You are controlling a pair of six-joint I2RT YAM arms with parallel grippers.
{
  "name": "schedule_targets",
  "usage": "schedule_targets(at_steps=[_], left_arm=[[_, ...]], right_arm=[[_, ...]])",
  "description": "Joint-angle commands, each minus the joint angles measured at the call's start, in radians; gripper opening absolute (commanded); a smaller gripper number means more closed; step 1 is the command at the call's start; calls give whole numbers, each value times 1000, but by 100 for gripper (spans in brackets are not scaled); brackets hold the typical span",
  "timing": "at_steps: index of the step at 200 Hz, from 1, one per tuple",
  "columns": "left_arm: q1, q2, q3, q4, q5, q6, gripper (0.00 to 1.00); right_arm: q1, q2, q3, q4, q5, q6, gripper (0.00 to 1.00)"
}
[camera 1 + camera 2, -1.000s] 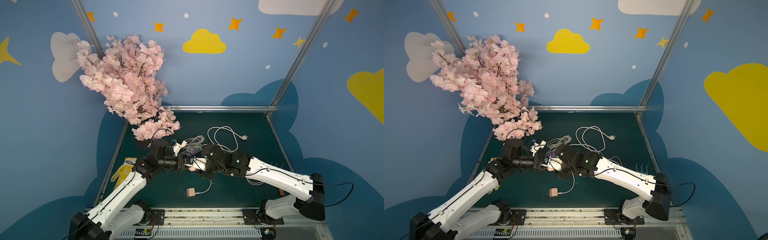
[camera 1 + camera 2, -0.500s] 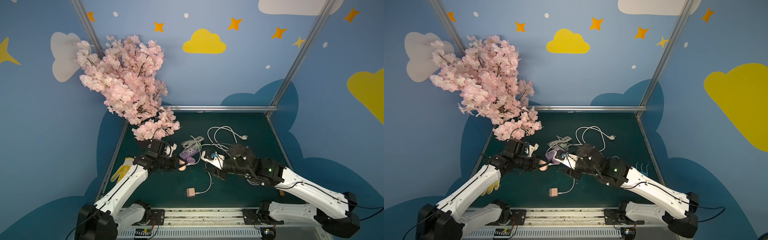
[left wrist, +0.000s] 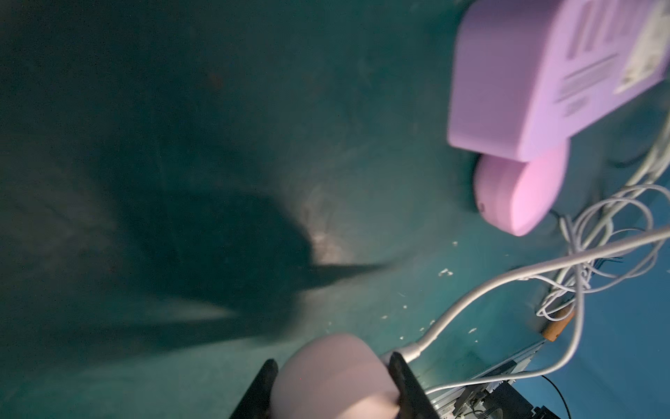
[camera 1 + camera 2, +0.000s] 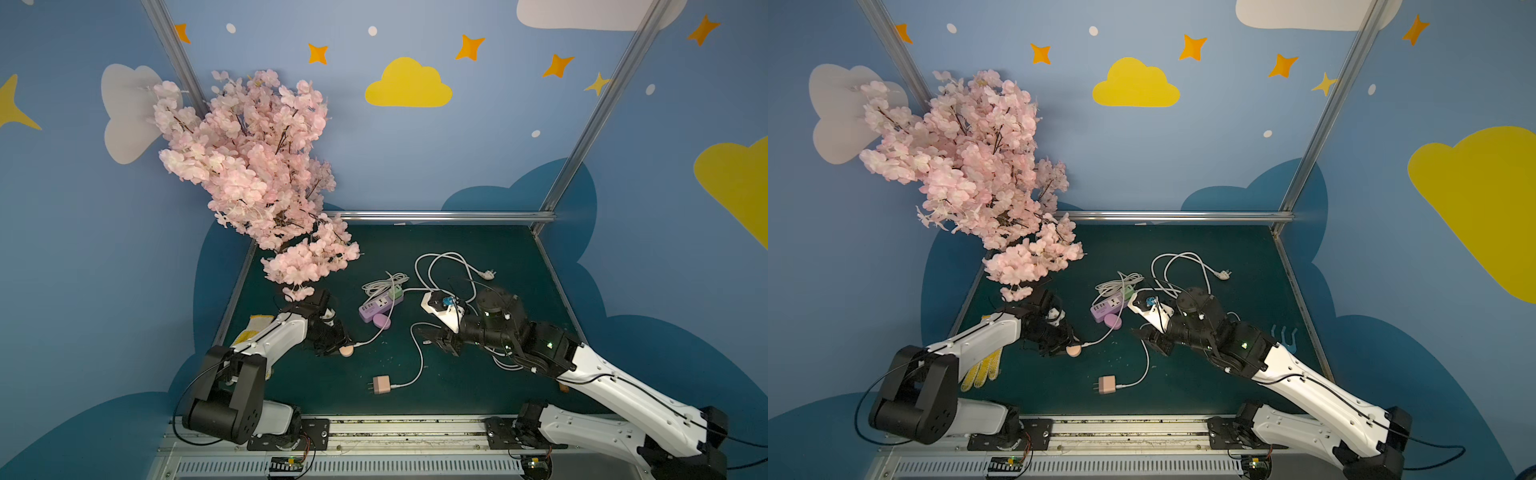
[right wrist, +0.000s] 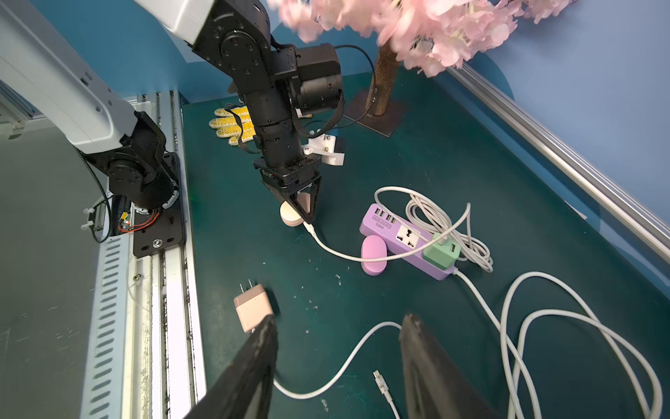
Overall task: Charge the bluetooth headset
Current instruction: Place the bluetooth headset at the center of the board.
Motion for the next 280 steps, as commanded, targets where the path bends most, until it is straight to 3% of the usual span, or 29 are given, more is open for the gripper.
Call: schedule_targets(at_steps=[1,23,48,118,189,238,280], left_arm=[[5,10,-5,42,14,-5,3],[7,29,-1,24,-39,19,16],[9,53,4,11,-63,40,38],[9,86,26,-10,-96,68,64],[10,-11,87,-113,-200,67,68],[15,-116,130,-192,-256,60,68],[10,-387,11,-94,-107,16,71]], right_arm=[[-11,-19,-18,35,-35,13,55],[-19,-24,-32,50,-43,13,55],[-28,-30,-44,57,-45,15,55],[-46,-24,-65,53,-53,33,56],[-58,25,-86,6,-19,116,56],[-59,77,-141,113,-111,160,52],[-60,124,-131,123,-144,157,51]])
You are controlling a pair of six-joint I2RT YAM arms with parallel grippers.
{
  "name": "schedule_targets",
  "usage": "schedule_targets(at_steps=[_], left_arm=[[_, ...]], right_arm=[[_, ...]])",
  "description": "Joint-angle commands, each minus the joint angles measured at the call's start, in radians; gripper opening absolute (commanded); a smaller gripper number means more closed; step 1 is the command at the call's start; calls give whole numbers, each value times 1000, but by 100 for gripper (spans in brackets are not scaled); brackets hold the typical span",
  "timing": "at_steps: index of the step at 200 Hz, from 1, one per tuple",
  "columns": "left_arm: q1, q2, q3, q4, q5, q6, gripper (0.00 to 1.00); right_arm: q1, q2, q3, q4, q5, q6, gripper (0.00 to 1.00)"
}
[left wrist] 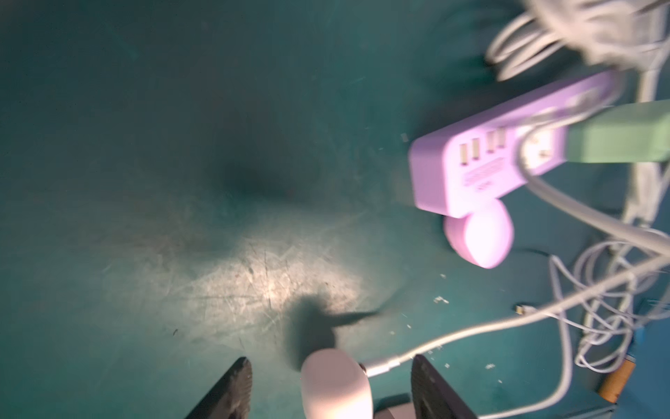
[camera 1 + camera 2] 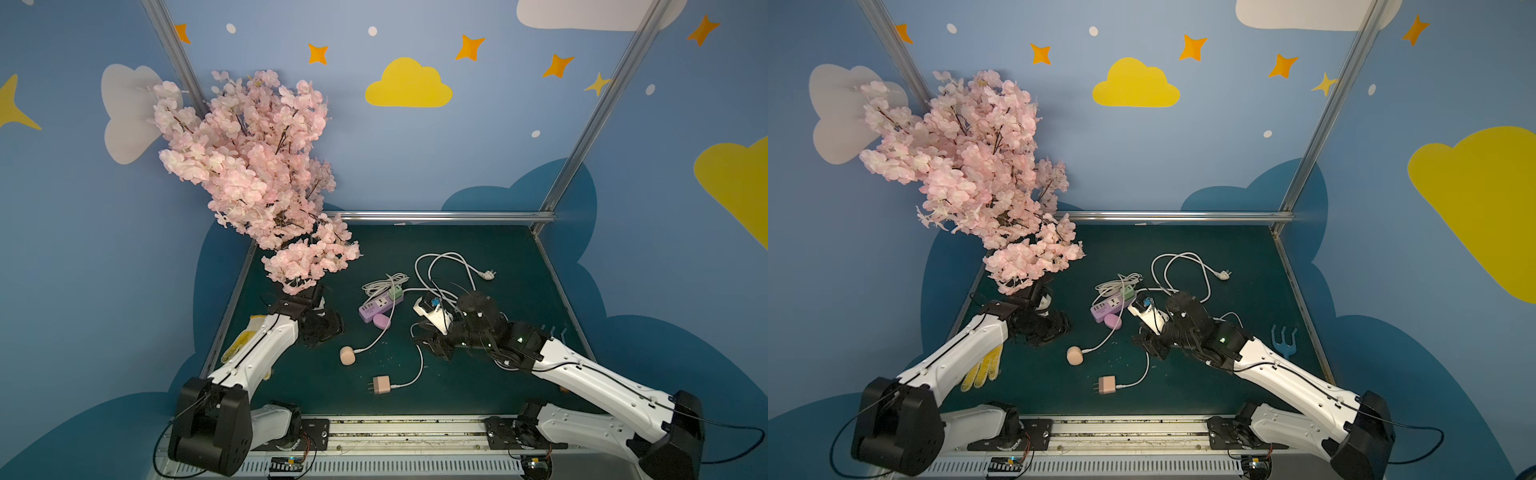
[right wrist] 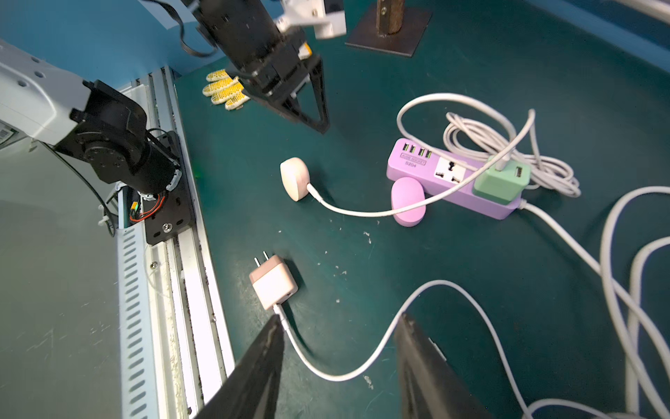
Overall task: Charge the bluetooth headset
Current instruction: Place the bluetooth headset at the center of the board, then pick up the plug from the center of the board.
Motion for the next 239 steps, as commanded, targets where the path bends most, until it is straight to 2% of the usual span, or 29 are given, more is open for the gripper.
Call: schedule_targets(at_steps=[1,15,50,102,117,135,147,160,183,211,239], left_arm=[[-1,-149,-80,37,97,-35,72],[-20,-253,-162,86,120,-68,72],[-100,-459,-372,265,85,-159,72],[-169,-619,-521,347,-21,-122,75],[-170,-638,-536,360,-27,-126,76],[-170,-645,-527,351,-18,-125,73],[-171,-646,-510,336,-9,-118,72],[-171,-646,-500,329,6,-106,71],[-172,-647,-509,323,-5,-79,71],[-173,-649,-551,381,-11,-42,72],[-180,-625,-579,450,-11,-14,72]], right_arm=[[-2,16,12,42,-42,13,50],[-4,31,22,45,-58,14,50],[-8,77,49,45,-112,35,48],[-12,105,66,29,-128,43,47],[-11,125,78,23,-137,46,46],[-11,163,105,-3,-167,37,40],[-11,195,127,-54,-227,-25,37],[-10,232,149,-113,-226,-14,36],[-8,271,167,-135,-242,9,36],[-8,289,175,-89,-272,39,36],[-8,322,203,-120,-279,32,35]])
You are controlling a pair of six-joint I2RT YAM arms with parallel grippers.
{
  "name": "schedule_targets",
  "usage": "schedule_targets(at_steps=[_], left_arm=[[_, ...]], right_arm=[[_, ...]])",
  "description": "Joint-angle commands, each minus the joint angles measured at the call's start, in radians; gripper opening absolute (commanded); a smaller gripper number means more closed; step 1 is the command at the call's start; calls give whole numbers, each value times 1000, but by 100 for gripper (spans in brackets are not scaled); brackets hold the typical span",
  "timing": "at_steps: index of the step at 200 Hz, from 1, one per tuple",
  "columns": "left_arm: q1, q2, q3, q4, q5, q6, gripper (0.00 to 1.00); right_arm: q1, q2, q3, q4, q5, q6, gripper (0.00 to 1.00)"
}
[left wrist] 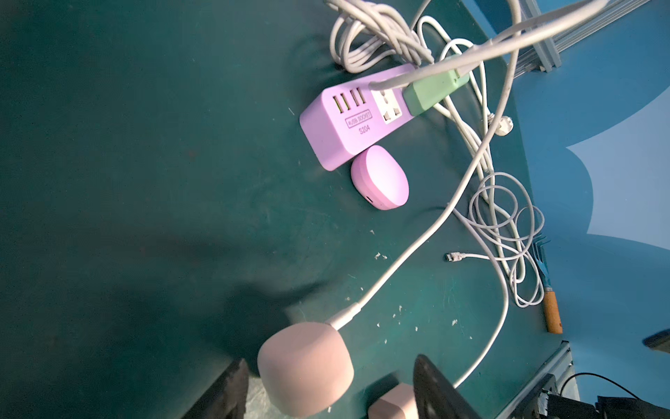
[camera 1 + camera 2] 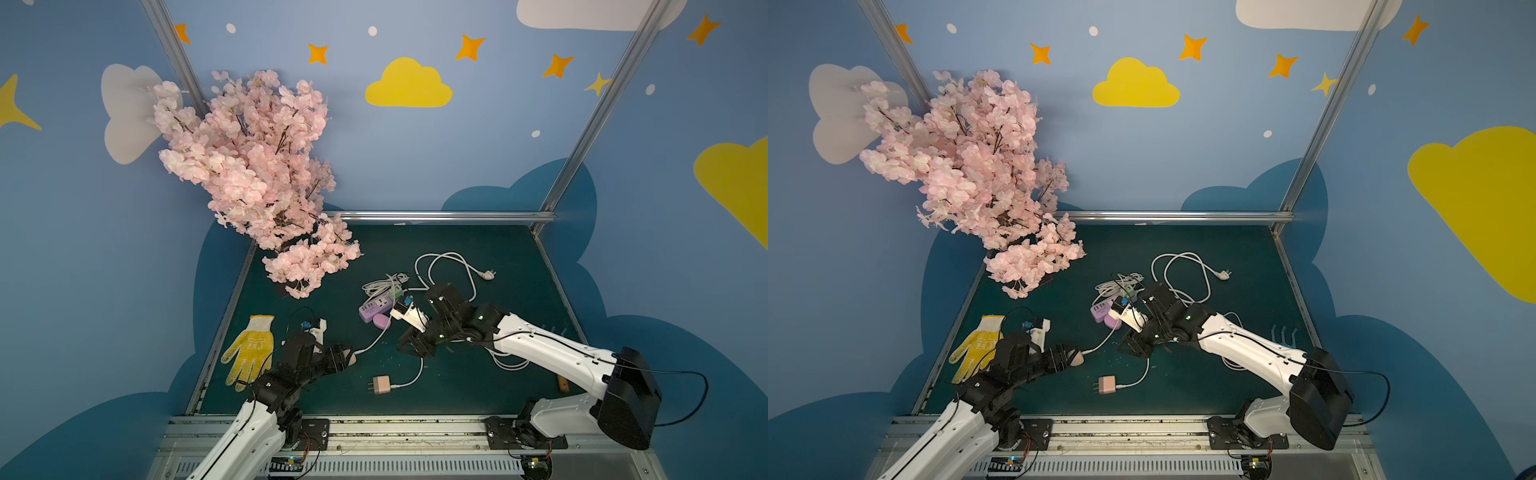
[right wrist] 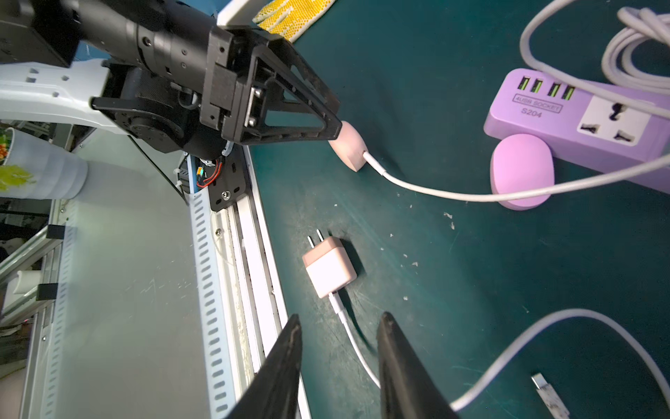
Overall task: Charge the bluetooth headset
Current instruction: Pick up the plug from the center of the board.
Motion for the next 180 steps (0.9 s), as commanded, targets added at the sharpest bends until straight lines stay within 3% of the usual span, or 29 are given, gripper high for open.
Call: schedule_targets(at_steps=[1,76,141,159,180], left_arm=[[-8,19,-27,72,-5,49,72],[-75,217,4,200,-25,97,69],[-76,267,16,240,42,101,47],[-77,274,20,237,82,101,48],[-77,279,35,200,117,101,65]], right_arm=[[-2,25,53,-31,-32,5,35],[-3,71,87,-53,-53,20,34],[-5,91,109,-72,-59,14,33],[-5,95,116,-80,-61,14,32],[-5,97,116,-82,-62,13,32]])
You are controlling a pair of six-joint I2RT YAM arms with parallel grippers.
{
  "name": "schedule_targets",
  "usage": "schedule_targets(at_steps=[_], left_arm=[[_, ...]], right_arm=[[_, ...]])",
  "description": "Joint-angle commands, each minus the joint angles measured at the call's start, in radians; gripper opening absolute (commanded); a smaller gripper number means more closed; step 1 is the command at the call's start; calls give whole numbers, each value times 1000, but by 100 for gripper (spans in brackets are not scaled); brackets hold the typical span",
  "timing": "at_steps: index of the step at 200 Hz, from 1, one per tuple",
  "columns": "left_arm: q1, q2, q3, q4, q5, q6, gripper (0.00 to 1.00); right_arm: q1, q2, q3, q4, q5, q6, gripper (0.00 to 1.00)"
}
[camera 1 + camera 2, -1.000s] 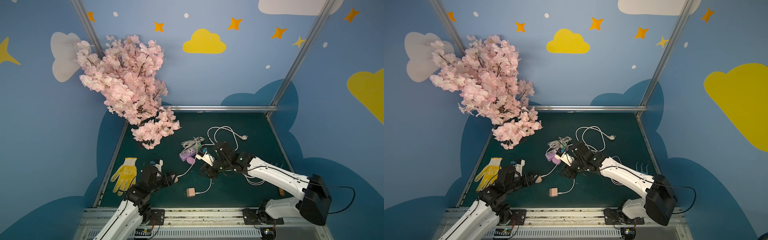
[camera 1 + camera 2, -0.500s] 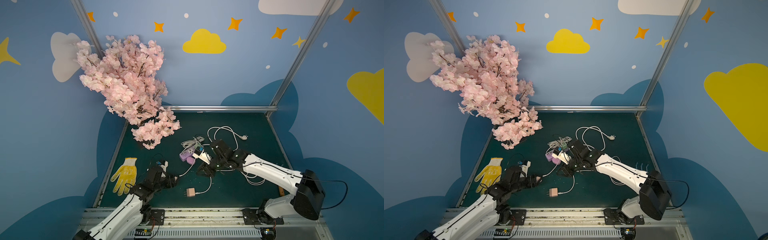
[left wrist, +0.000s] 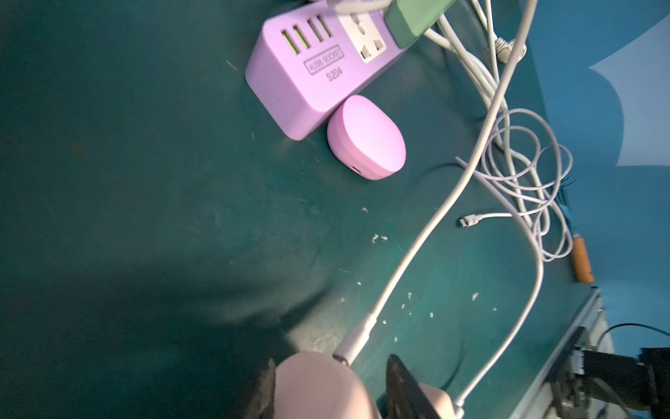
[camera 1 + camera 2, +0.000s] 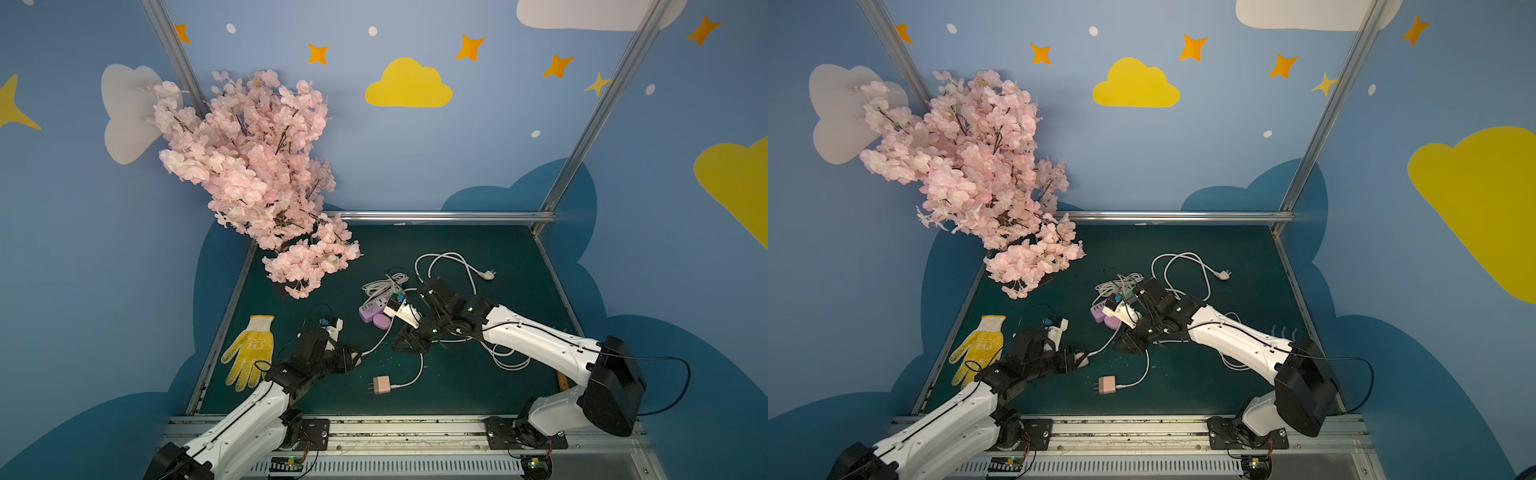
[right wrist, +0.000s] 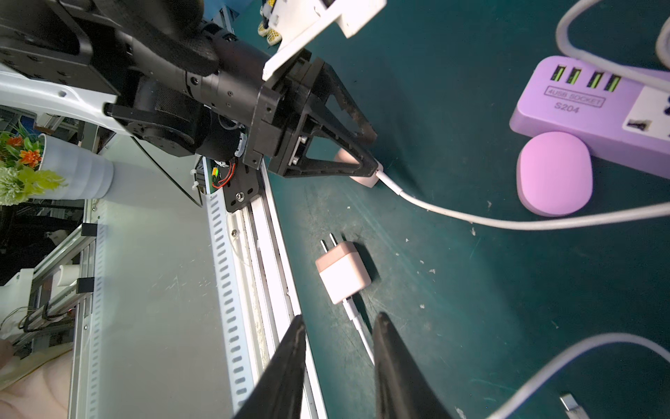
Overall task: Charge the bluetooth headset
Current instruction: Pick up the plug from the center of the board.
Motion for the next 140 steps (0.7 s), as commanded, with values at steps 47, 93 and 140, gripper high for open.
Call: schedule_targets(at_steps=[47,93,140], left_arm=[[-45,-68,81,-170,76,29,68],[-88,-77,80,-248,11,34,63],[-176,57,148,-299,-134,34,100]], right_arm=[[-5,22,35,-24,-26,6,31],[-5,21,35,-23,-32,21,31],[-5,7,23,-24,-23,23,29]])
